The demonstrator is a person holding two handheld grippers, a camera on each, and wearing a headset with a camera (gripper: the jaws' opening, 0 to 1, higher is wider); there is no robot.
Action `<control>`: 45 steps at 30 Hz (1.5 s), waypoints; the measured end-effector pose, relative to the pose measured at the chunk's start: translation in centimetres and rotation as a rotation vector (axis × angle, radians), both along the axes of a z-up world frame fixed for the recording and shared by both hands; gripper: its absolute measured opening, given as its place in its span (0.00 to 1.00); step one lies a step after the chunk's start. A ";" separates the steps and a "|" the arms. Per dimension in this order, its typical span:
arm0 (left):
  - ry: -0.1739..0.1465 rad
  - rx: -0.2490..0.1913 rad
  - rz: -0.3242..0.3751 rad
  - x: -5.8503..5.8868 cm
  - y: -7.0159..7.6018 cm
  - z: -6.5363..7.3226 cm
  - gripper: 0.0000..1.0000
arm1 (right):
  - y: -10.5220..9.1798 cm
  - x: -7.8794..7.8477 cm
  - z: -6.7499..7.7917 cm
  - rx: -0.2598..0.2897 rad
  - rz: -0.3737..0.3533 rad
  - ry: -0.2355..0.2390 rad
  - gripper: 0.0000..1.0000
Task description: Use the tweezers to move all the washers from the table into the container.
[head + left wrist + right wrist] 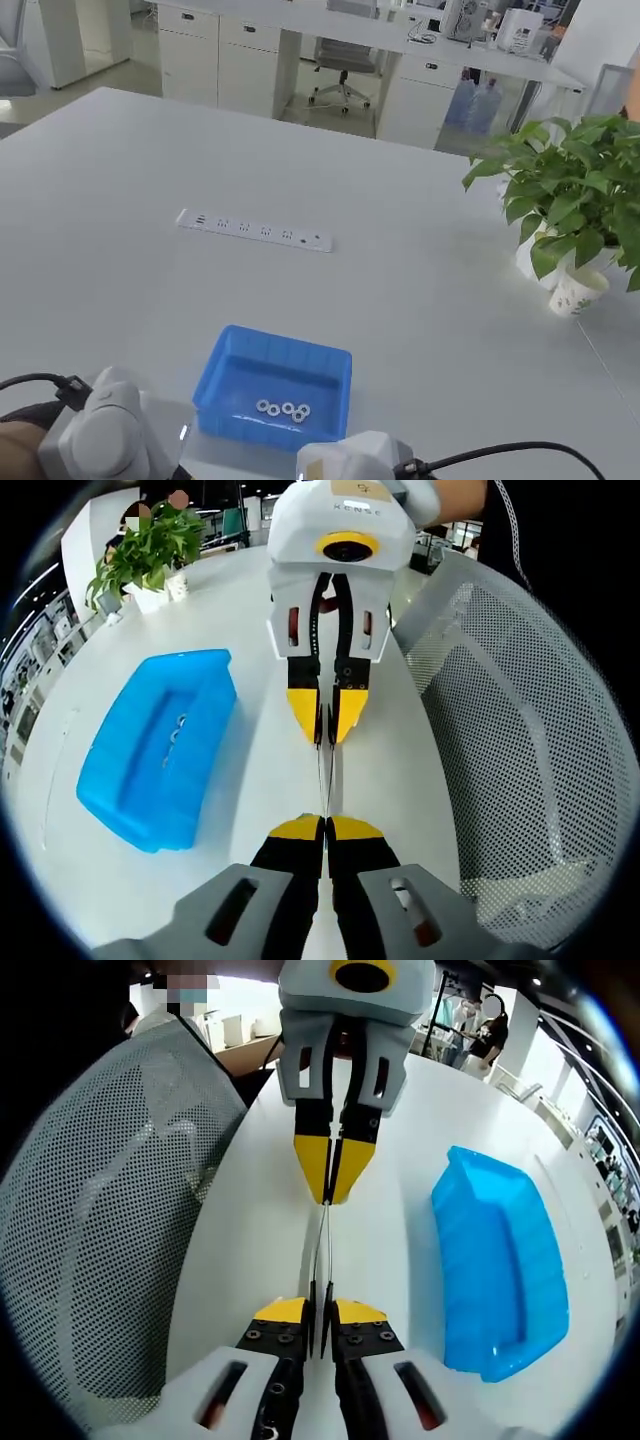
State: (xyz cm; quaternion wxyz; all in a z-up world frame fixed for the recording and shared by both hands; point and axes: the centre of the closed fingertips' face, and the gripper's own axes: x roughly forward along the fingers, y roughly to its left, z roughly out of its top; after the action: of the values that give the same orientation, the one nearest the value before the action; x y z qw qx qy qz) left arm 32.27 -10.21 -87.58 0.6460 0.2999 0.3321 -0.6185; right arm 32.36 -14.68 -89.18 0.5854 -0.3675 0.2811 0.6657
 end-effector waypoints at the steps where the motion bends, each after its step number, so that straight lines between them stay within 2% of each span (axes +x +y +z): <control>1: 0.004 0.002 -0.002 -0.1 0.0 -0.1 0.04 | 0.0 0.0 0.0 0.001 0.000 0.002 0.10; 9: 0.005 0.019 -0.013 -0.1 0.2 -0.5 0.05 | 0.1 0.1 0.0 -0.003 0.001 0.003 0.12; 12: 0.007 0.044 -0.023 -0.3 0.6 -1.0 0.05 | 0.0 0.1 0.0 -0.004 -0.003 0.008 0.12; 19: 0.001 0.035 -0.021 -0.1 0.4 -1.0 0.05 | 0.0 0.2 0.0 -0.010 -0.009 0.019 0.14; 25: -0.003 0.035 -0.021 0.0 0.4 -0.9 0.10 | -0.1 0.1 0.1 -0.017 -0.014 0.016 0.16; 31: -0.004 0.007 0.005 0.2 0.3 -0.2 0.15 | -0.3 0.1 0.5 -0.009 -0.034 0.029 0.20; 41: -0.017 -0.049 0.095 0.9 1.2 1.5 0.23 | -1.3 1.7 3.2 0.053 -0.125 0.020 0.30; 45: -0.020 -0.095 0.152 1.2 1.5 2.8 0.27 | -2.1 2.4 4.2 0.080 -0.169 0.012 0.33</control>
State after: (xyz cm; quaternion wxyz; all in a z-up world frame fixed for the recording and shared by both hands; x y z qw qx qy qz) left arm 33.48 -8.70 -84.75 0.7079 0.2488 0.3179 -0.5796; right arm 34.77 -16.83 -84.94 0.6522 -0.3148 0.2875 0.6268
